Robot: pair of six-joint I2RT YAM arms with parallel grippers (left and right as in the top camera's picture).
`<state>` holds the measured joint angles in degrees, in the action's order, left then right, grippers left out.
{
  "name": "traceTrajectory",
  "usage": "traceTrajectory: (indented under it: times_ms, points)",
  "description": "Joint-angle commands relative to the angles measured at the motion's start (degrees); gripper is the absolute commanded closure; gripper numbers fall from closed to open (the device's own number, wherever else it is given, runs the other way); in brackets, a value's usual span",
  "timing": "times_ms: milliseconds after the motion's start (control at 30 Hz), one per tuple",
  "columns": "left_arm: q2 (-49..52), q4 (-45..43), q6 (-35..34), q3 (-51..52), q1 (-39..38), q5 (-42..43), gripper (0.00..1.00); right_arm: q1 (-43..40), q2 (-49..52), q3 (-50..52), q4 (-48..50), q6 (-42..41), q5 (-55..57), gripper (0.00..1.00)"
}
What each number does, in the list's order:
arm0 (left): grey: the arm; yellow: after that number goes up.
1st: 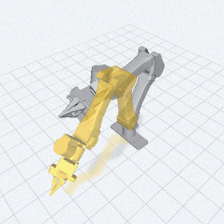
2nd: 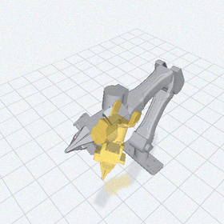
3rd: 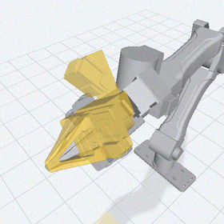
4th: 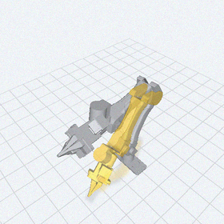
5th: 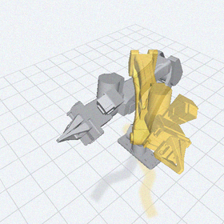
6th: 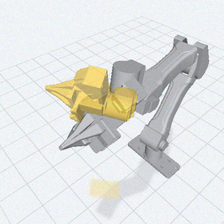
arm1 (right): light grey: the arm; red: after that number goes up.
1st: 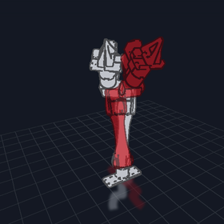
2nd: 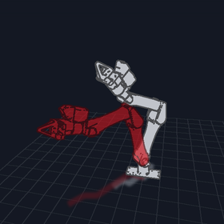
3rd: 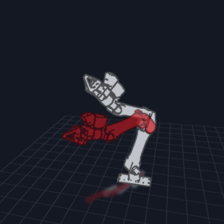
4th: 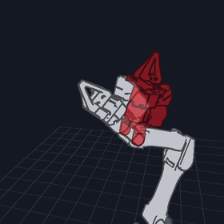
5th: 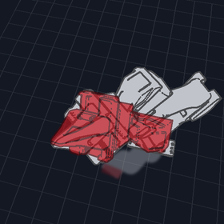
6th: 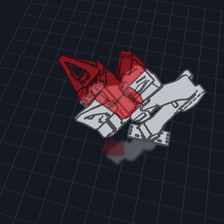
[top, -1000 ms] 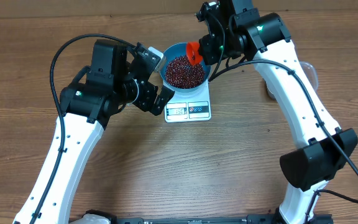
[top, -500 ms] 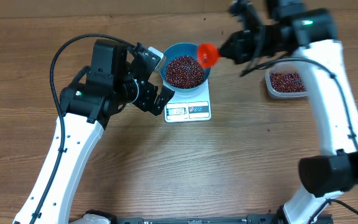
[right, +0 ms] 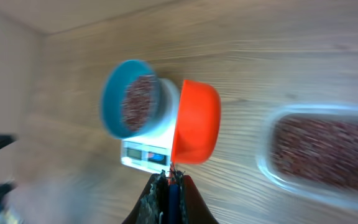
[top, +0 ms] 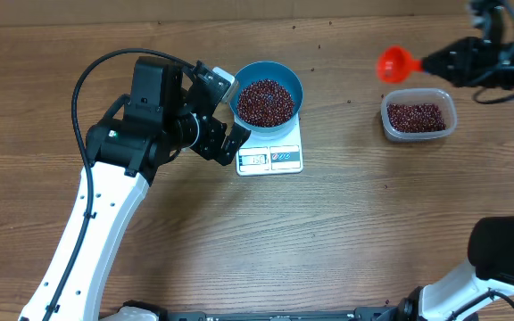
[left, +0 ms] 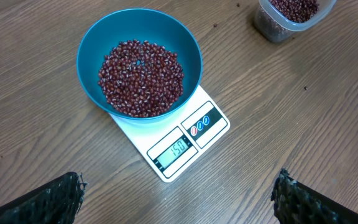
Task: Scoop item into bowl and weigh 150g on scale
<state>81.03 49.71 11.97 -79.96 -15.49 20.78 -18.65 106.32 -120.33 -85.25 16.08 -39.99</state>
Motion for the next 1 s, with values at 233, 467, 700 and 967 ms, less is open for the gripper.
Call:
traceTrajectory:
  times_ms: [233, 467, 700, 967]
  points:
    - [-0.4, -0.2, -0.8, -1.3, 0.1, -0.4, 0.00, 4.0, -1.5, 1.9, 0.7, -13.3, 35.5, 0.96]
    - [-0.4, -0.2, -0.8, -1.3, 0.1, -0.4, 0.00, 11.5, -1.4, 7.5, 3.8, -14.6, 52.7, 0.96]
    - [-0.4, -0.2, -0.8, -1.3, 0.1, -0.4, 0.00, 15.3, -1.4, 8.4, 5.9, -16.6, 60.1, 0.96]
    - [-0.4, -0.2, -0.8, -1.3, 0.1, -0.4, 0.00, 15.0, -1.4, 9.6, 7.6, -17.8, 56.9, 0.96]
